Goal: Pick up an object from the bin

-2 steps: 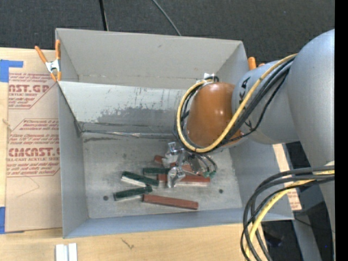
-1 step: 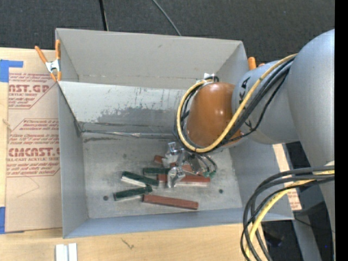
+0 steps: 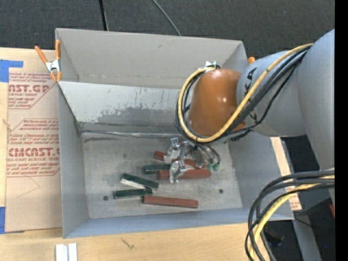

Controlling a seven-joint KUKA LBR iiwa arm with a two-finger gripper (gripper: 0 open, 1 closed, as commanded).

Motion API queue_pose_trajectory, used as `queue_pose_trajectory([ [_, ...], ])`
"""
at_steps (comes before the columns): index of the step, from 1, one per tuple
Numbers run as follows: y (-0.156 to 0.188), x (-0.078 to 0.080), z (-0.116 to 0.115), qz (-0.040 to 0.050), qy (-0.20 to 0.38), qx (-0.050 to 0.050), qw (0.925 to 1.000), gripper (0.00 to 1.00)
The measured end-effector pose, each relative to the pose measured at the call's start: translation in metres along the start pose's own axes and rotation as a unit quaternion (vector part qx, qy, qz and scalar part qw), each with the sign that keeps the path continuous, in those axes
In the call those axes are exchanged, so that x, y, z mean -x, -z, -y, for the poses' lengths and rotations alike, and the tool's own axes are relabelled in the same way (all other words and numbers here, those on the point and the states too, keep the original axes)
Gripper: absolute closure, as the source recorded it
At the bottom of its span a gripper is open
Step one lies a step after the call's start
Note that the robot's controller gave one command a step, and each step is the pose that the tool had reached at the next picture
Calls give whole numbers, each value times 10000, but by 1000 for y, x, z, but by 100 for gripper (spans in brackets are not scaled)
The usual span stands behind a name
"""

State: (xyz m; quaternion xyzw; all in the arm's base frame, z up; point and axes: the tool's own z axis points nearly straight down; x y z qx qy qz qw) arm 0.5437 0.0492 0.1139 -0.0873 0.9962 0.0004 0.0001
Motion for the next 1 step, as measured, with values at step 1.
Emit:
queue_pose_trajectory([
  [1,96,5,19,11,277,-1,9996,100],
])
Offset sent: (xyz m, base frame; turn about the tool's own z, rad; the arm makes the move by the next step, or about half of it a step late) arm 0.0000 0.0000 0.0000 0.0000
